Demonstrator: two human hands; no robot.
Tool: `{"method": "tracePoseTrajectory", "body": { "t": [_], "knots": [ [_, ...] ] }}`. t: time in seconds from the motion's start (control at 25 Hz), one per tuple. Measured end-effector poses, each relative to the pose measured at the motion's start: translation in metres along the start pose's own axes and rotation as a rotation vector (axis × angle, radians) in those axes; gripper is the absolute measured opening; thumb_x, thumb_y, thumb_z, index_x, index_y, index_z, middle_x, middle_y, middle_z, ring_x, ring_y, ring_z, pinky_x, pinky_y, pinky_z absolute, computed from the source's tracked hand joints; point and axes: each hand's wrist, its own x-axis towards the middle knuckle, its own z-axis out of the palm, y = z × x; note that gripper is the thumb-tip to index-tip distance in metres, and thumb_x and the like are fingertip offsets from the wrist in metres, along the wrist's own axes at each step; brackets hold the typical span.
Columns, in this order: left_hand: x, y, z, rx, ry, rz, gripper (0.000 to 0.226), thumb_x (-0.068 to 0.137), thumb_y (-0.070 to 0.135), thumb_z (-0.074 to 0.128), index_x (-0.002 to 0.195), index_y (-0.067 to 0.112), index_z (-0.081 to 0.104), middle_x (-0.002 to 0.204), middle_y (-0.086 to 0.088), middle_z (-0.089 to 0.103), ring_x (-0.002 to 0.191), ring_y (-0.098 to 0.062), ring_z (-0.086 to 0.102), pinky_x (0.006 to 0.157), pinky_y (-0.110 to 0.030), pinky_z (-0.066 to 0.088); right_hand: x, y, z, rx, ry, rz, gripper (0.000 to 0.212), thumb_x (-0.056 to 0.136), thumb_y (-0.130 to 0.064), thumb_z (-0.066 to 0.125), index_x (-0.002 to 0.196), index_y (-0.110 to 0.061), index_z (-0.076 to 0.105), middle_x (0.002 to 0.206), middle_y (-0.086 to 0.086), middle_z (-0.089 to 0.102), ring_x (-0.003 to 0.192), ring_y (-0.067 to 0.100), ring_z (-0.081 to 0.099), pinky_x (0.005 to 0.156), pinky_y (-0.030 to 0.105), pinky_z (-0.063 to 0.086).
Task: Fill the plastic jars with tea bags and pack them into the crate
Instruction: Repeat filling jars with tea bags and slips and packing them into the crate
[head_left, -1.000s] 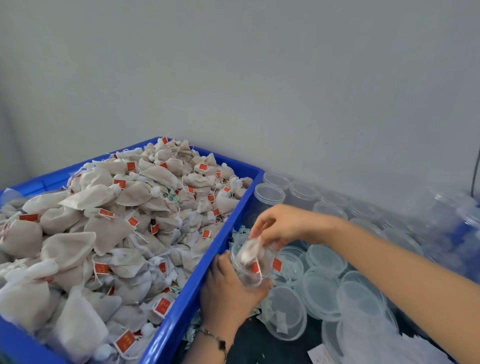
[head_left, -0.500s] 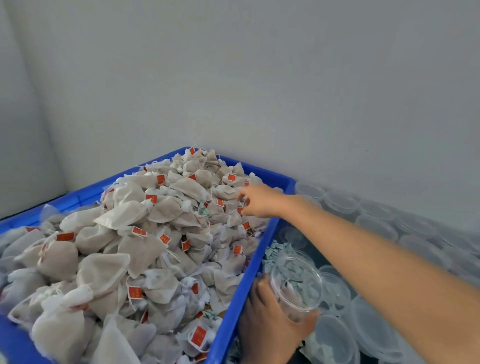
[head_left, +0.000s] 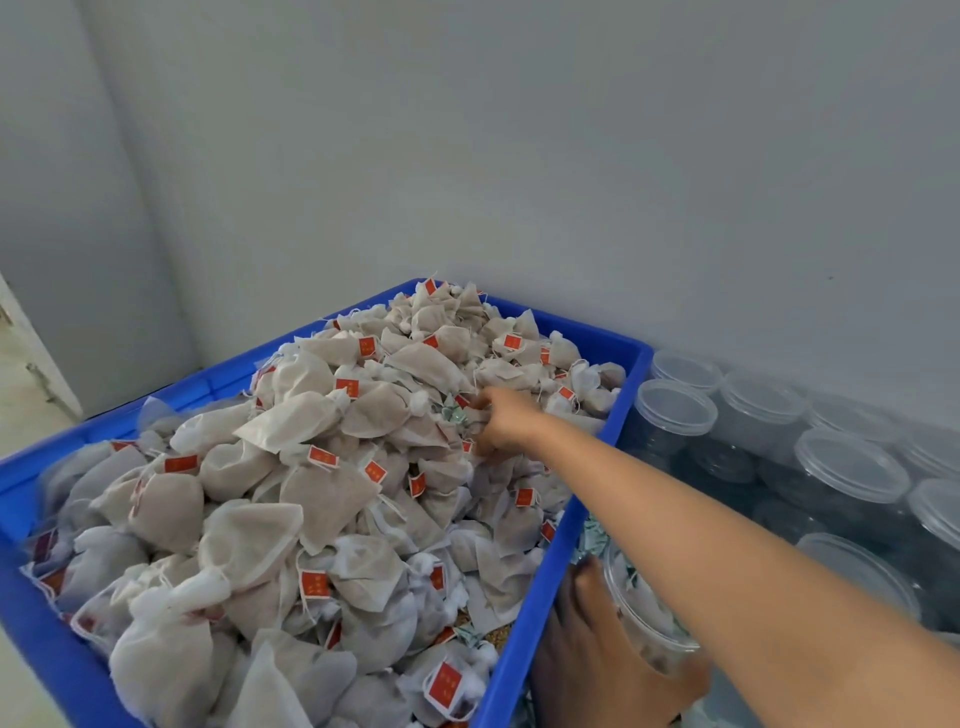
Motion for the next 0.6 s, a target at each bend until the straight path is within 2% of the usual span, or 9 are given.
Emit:
{"method": "tracePoseTrajectory", "body": {
  "t": [0.08,0.16,0.24,0.32,0.44,0.52,0.56,0.6],
  "knots": [
    [0.002,-0.002,0.001,0.019,-0.011,0.01,0.127,-0.003,0.083,0.059,0.106,0.018,0.049,0.082,0.004,0.071,0.064,-0.007,0.068,0.044,-0.016,0.049,-0.001,-0.002,0.005,0.046,0.05,0.024,0.052,0.081,0.0,0.068,0.129,-0.009,0.052,0.128,0.012,0.054,0.112,0.027,0.055,0.093,0.035,0.05],
    [0.003,-0.003,0.0,0.046,0.009,-0.001,0.123,0.006,0.083,0.062,0.109,0.017,0.051,0.091,0.001,0.071,0.072,-0.01,0.07,0.051,-0.018,0.053,-0.005,-0.003,0.005,0.014,0.142,0.027,0.035,0.084,0.001,0.064,0.117,-0.008,0.062,0.121,0.01,0.06,0.108,0.024,0.059,0.092,0.031,0.05],
    [0.002,-0.005,-0.001,0.009,0.0,-0.02,0.109,0.03,0.086,0.055,0.114,0.016,0.055,0.104,-0.001,0.068,0.089,-0.015,0.07,0.067,-0.023,0.057,-0.014,-0.001,-0.004,0.033,0.194,0.029,0.028,0.085,0.002,0.063,0.109,-0.01,0.067,0.117,0.008,0.063,0.104,0.022,0.061,0.091,0.033,0.052],
    [-0.002,-0.006,0.0,-0.037,0.003,0.024,0.1,0.043,0.087,0.041,0.11,0.014,0.054,0.101,-0.002,0.067,0.087,-0.02,0.071,0.061,-0.027,0.057,-0.03,0.005,-0.021,0.086,0.217,0.03,0.025,0.084,0.004,0.063,0.104,-0.011,0.068,0.115,0.006,0.063,0.101,0.022,0.063,0.087,0.036,0.054],
    [-0.006,-0.008,-0.001,-0.087,0.027,0.083,0.099,0.042,0.088,0.044,0.107,0.013,0.045,0.093,-0.002,0.066,0.078,-0.021,0.071,0.052,-0.029,0.056,-0.066,0.018,-0.056,0.361,0.226,0.081,0.023,0.079,0.01,0.066,0.09,-0.011,0.065,0.1,0.005,0.062,0.083,0.02,0.067,0.075,0.032,0.059],
    [-0.009,-0.006,-0.003,-0.1,-0.018,0.119,0.1,0.04,0.088,0.048,0.105,0.012,0.045,0.089,-0.001,0.065,0.071,-0.019,0.069,0.049,-0.029,0.054,-0.096,0.027,-0.081,0.562,0.215,0.107,0.026,0.078,0.014,0.065,0.094,-0.005,0.064,0.089,0.005,0.06,0.073,0.017,0.066,0.062,0.026,0.059],
    [-0.01,-0.006,-0.001,-0.098,-0.041,0.123,0.102,0.041,0.088,0.049,0.108,0.012,0.045,0.093,-0.002,0.064,0.074,-0.018,0.069,0.052,-0.028,0.054,-0.11,0.032,-0.091,0.642,0.204,0.11,0.026,0.077,0.016,0.064,0.095,-0.003,0.063,0.088,0.006,0.061,0.072,0.017,0.065,0.059,0.024,0.058],
    [-0.011,-0.006,0.001,-0.11,-0.076,0.103,0.105,0.043,0.09,0.049,0.115,0.013,0.042,0.104,-0.002,0.061,0.086,-0.018,0.067,0.063,-0.028,0.055,-0.125,0.038,-0.098,0.702,0.193,0.109,0.026,0.077,0.017,0.064,0.092,-0.004,0.062,0.089,0.008,0.062,0.071,0.017,0.066,0.057,0.023,0.058]
  ]
}}
